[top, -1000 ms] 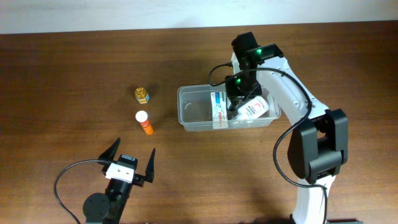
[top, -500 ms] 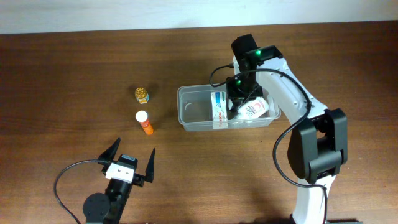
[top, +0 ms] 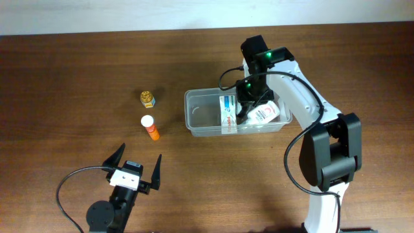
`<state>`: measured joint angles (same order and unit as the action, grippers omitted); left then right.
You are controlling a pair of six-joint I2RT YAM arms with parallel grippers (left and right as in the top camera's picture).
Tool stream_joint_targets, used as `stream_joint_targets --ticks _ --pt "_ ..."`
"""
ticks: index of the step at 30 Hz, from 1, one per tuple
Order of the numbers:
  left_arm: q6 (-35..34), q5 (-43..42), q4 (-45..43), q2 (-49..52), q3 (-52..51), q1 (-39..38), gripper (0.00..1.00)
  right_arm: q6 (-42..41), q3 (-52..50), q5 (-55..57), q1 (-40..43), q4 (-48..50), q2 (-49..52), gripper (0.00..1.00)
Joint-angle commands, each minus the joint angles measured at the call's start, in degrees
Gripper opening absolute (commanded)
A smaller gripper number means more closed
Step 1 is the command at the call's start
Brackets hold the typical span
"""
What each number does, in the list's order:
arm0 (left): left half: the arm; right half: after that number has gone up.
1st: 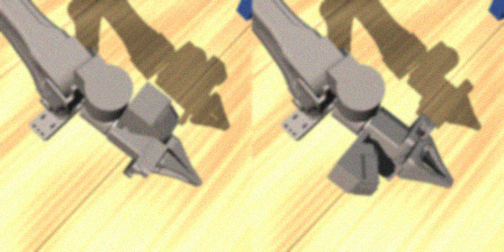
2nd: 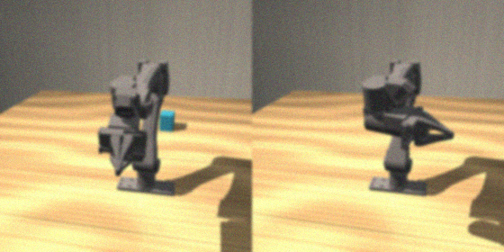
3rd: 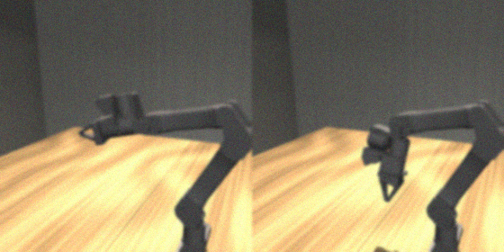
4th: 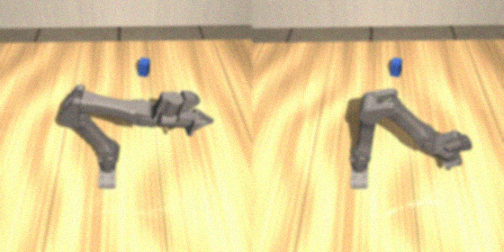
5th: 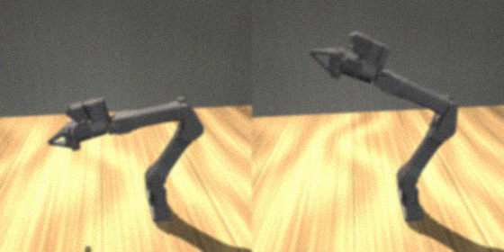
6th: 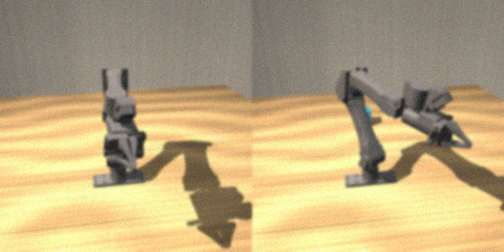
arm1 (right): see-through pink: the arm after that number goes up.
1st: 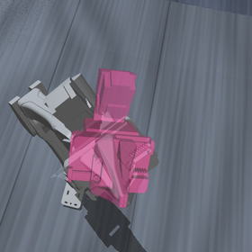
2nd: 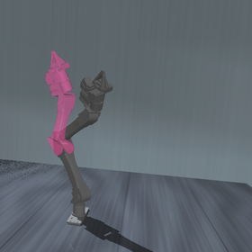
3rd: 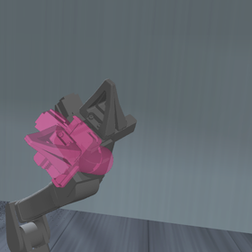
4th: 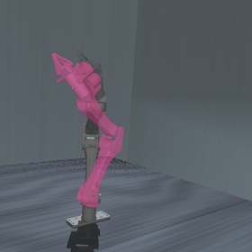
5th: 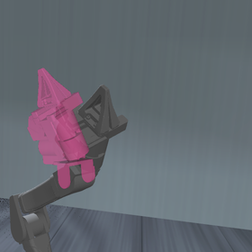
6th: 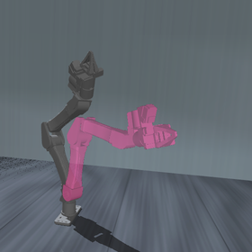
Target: Pack container
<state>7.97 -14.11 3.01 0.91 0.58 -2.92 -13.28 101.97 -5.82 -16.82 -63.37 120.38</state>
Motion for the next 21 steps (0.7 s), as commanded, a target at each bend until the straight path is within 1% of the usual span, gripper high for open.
stream_joint_targets --ticks 1,5,8,14,21 --pt "0.72 0.39 0.48 -0.13 -0.07 0.31 0.99 -0.15 -0.15 0.92 -0.59 -0.02 -0.74 0.34" --pt "0.72 0.39 0.48 -0.13 -0.07 0.31 0.99 -0.13 -0.04 0.94 -0.59 -0.2 -0.76 0.34" --pt "0.72 0.39 0.48 -0.13 -0.07 0.31 0.99 -0.13 1.79 0.94 -0.59 -2.14 -0.79 0.34" --pt "0.72 0.39 0.48 -0.13 -0.07 0.31 0.99 -0.11 9.31 0.94 -0.59 -7.76 -1.62 0.34" --pt "0.72 0.39 0.48 -0.13 -0.07 0.31 0.99 0.92 21.33 1.7 -0.37 -16.52 -1.97 0.35"
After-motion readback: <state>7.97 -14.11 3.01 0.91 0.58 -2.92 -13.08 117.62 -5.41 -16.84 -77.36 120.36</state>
